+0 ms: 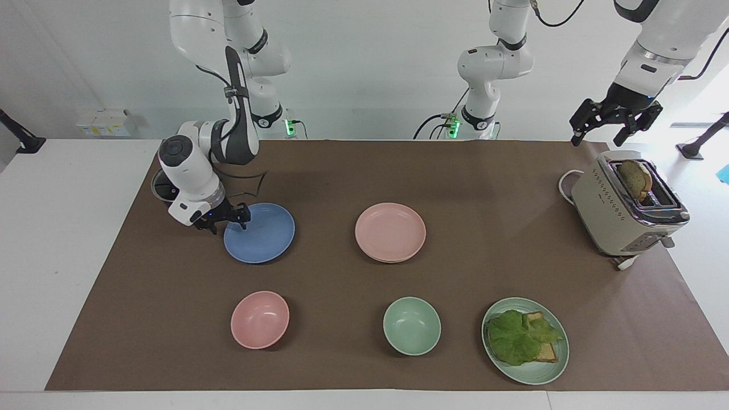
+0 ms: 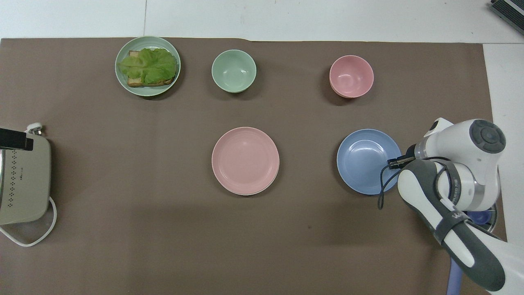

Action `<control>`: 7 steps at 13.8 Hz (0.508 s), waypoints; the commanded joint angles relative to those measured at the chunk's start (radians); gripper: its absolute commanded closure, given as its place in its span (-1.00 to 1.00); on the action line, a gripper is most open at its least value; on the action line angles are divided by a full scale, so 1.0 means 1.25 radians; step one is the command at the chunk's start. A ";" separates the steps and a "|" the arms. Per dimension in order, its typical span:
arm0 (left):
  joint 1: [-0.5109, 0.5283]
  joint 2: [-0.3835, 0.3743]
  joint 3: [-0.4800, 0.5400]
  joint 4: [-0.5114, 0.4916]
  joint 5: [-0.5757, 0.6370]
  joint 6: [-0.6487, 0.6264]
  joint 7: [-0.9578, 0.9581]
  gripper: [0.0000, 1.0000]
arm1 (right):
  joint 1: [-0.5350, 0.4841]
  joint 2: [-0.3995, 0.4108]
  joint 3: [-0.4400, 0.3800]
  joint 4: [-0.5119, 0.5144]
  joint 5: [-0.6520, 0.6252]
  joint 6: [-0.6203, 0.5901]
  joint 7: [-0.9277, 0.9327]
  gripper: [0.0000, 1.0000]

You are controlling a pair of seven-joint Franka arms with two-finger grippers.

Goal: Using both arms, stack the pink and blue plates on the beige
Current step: 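Grasp the blue plate rim with the right gripper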

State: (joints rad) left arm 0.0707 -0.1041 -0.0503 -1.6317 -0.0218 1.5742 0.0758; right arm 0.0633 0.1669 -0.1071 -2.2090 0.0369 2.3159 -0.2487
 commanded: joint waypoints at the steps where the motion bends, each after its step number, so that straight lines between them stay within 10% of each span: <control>1: 0.007 -0.015 -0.003 -0.018 0.006 0.002 0.009 -1.00 | -0.004 0.000 0.002 -0.005 0.020 0.005 -0.012 1.00; 7: 0.007 -0.015 -0.003 -0.018 0.006 0.002 0.009 -1.00 | -0.004 -0.023 0.002 0.045 0.021 -0.067 -0.013 1.00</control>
State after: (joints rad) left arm 0.0707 -0.1041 -0.0503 -1.6317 -0.0218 1.5742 0.0758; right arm 0.0636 0.1545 -0.1053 -2.1849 0.0485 2.2797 -0.2486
